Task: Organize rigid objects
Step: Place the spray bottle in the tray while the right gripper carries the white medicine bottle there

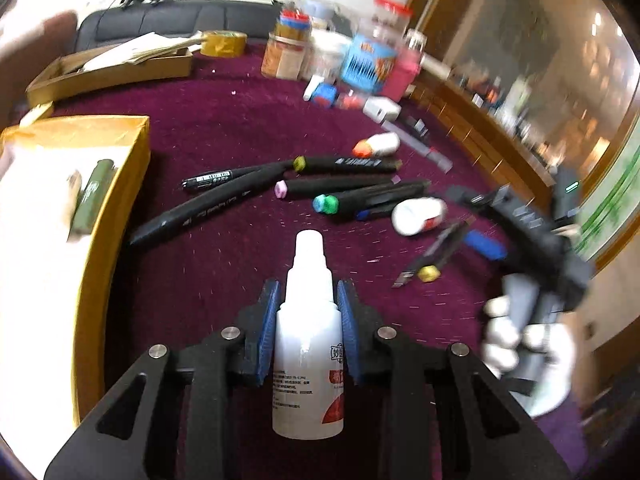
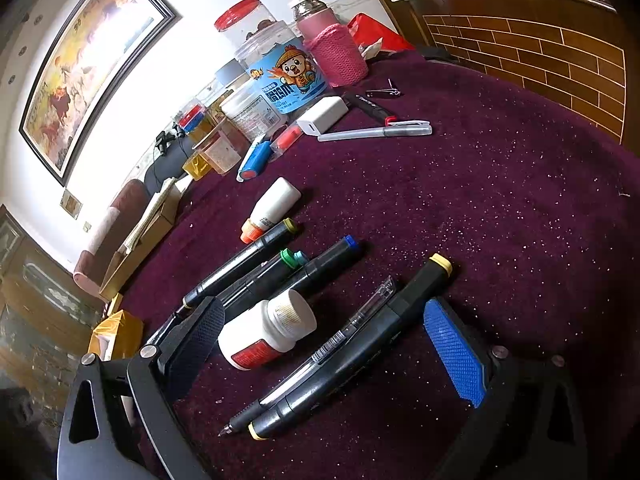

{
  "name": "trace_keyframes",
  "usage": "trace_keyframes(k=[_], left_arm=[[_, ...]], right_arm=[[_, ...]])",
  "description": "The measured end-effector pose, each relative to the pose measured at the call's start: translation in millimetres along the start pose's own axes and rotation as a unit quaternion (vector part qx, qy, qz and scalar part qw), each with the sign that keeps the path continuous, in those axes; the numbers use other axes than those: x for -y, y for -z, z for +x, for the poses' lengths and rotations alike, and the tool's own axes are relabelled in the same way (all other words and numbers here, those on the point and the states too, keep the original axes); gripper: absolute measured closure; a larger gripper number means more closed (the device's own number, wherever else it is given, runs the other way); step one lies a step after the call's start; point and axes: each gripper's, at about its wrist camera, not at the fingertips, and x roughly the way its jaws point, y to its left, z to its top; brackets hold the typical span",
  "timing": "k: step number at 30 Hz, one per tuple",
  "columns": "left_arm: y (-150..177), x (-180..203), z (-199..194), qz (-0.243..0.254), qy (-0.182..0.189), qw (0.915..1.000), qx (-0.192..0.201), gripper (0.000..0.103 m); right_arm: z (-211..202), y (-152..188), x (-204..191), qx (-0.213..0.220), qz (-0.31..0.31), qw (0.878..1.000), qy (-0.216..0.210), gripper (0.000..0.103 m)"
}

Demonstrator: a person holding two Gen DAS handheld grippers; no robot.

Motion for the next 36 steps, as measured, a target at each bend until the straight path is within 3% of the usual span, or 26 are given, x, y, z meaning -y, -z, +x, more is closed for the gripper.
trace_keyframes(k=[4,10,14,18,22,24,26,30,36], left_arm=[[5,-6,-26,-0.03,0.046,0.9981,0.027,0.077],[11,-13,-56,-0.041,0.071,0.9952,0.053,0.076],[17,-21,-64,-0.049,0.084,0.9937,0.056,0.076],[18,-28,-63,-0.062,0.09,0.9925,0.055,0.076],[21,-34,-67,-0.07,0.088,0.992,0.057,0.076],[22,-38,-71,-0.072,0.084,0.992,0.059,0.076],[23,-43,-75,-0.077,0.08,0.9918,0.062,0.076],[24,-57,-85,-0.089,0.075,0.9906,0.071,0.076],[16,-101,-99,-0.138,0.08,0.9845,0.073,0.076]], right_arm=[[0,0,2,0.003,0.007,1.0,-0.008,0.005],[0,-2,-5,-0.008,-0.01,1.0,0.012,0.005],[-19,-4,-36,0.008,-0.104,0.994,0.039,0.005],[-9,-2,-63,-0.028,-0.182,0.982,0.048,0.005],[20,8,-81,-0.051,-0.243,0.965,0.083,0.005],[29,12,-82,-0.054,-0.257,0.961,0.091,0.012],[38,14,-81,-0.075,-0.26,0.958,0.093,0.053],[34,17,-78,-0.081,-0.249,0.961,0.091,0.052],[3,16,-91,-0.063,-0.239,0.968,0.04,0.052]])
